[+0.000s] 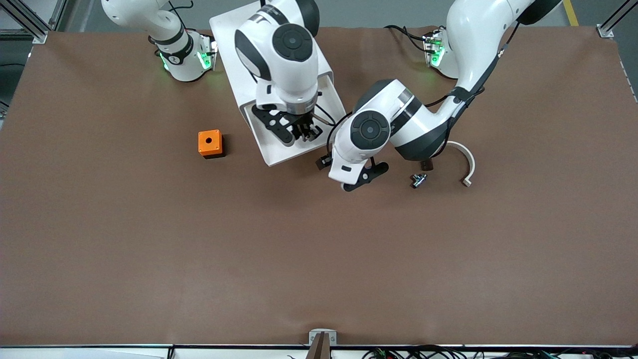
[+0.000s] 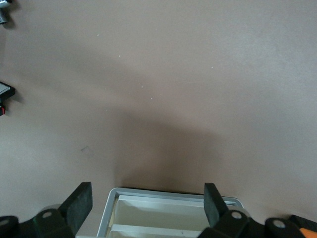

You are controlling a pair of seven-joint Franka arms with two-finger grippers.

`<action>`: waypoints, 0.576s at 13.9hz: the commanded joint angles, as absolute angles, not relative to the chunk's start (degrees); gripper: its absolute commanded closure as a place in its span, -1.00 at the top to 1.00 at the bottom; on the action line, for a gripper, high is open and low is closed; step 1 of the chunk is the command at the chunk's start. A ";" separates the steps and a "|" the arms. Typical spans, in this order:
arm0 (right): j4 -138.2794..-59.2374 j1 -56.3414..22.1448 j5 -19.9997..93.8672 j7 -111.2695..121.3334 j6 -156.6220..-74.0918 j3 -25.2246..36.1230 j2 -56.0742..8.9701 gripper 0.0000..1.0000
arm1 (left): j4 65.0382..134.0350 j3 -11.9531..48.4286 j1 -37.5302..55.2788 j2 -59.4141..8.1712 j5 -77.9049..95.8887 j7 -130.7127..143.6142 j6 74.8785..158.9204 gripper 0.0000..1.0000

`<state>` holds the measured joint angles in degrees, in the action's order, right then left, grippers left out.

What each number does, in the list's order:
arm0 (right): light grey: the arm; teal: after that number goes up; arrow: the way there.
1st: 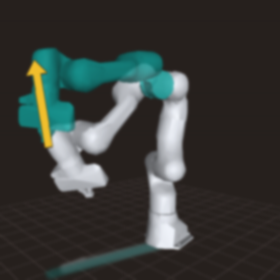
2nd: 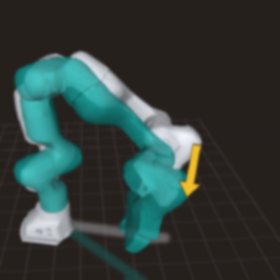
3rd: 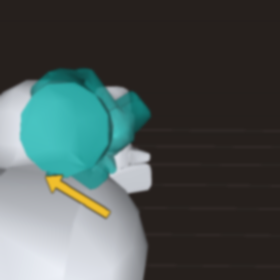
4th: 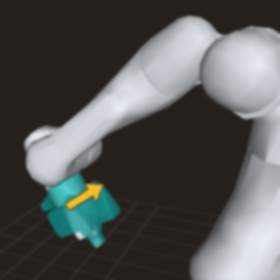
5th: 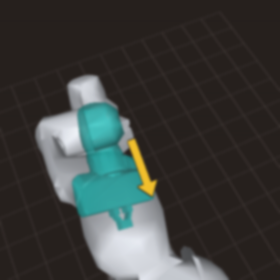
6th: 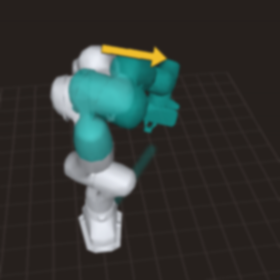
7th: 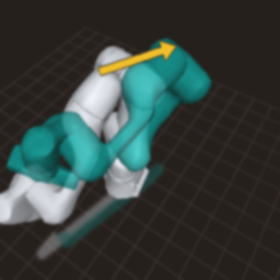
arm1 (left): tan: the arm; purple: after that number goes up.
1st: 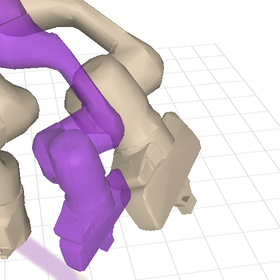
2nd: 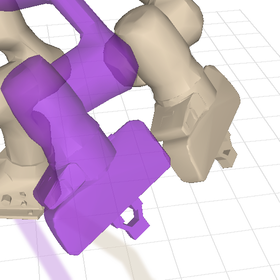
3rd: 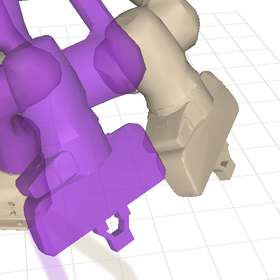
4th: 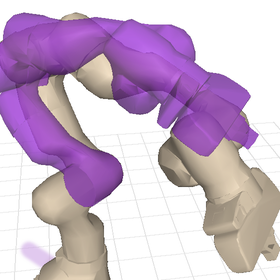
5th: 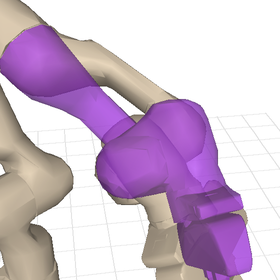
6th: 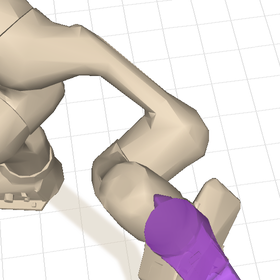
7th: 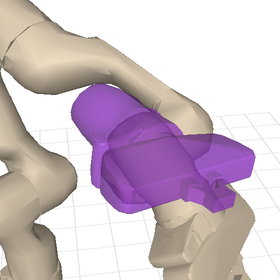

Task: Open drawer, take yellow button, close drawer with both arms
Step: 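Lift the button out with the right gripper while the left gripper pushes drawer shut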

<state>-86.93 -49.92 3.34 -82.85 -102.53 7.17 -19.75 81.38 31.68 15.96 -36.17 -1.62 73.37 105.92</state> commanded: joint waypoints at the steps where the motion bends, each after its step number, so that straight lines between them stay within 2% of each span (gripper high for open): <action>1: -86.66 -43.70 4.39 -70.36 -97.92 6.68 -15.30 -0.99 | 82.09 31.82 15.82 -35.77 -2.46 74.97 107.40 0.99; 4: -86.66 -35.01 4.39 -52.62 -94.32 6.77 -12.92 -0.99 | 82.97 31.82 17.83 -35.95 -2.11 76.81 110.73 0.99; 8: -87.36 -21.84 4.22 -30.30 -94.39 6.94 -12.74 -0.99 | 84.02 31.82 22.14 -35.95 -2.11 82.07 113.99 0.99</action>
